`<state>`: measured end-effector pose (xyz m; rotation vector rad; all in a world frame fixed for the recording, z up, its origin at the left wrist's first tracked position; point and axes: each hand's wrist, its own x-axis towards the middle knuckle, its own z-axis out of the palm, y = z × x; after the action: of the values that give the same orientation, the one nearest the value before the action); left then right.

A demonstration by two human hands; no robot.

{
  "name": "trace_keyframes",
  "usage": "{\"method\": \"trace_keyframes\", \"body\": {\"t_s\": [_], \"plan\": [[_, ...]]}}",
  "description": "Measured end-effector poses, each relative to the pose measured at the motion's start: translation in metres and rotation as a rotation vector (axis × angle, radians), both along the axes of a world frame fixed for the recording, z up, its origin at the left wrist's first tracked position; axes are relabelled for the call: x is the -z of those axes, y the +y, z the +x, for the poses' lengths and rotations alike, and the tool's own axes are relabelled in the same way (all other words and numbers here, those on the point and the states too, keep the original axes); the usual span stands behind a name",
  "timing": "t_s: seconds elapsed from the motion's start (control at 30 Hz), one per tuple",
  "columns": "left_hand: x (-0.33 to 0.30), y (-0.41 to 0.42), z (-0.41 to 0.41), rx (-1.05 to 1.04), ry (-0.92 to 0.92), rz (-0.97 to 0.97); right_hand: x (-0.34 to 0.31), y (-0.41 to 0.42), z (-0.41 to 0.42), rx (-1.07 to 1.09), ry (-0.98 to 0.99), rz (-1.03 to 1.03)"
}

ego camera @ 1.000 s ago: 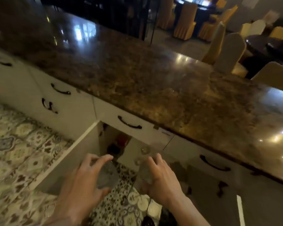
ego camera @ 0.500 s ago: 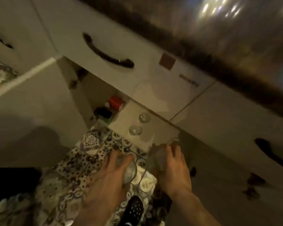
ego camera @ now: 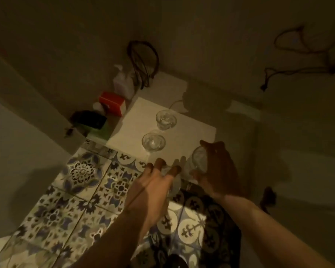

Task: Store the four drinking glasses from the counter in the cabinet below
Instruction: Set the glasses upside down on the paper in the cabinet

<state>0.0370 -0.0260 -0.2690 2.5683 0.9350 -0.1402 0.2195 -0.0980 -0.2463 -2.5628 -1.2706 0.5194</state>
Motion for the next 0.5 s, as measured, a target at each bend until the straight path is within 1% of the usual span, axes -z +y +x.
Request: {"method": "trace_keyframes", "body": {"t_s": [0.13,0.23,0.37,0.43,0.5], "plan": [[0.049,0.03,0.023,0.143,-0.06,0.062,0.061,0.022,0.027,0.013,-0.103,0.062],[0.078,0.051,0.048,0.193,-0.075,0.047,0.095,0.045,0.049,0.006,-0.134,0.082],[0.111,0.075,0.077,0.297,-0.028,0.13,0.125,0.077,0.07,-0.025,-0.133,0.14],[0.124,0.085,0.091,0.331,-0.021,0.17,0.135,0.091,0.082,-0.029,-0.095,0.189],[0.132,0.095,0.106,0.343,-0.012,0.163,0.141,0.103,0.092,-0.055,-0.055,0.242]]}}
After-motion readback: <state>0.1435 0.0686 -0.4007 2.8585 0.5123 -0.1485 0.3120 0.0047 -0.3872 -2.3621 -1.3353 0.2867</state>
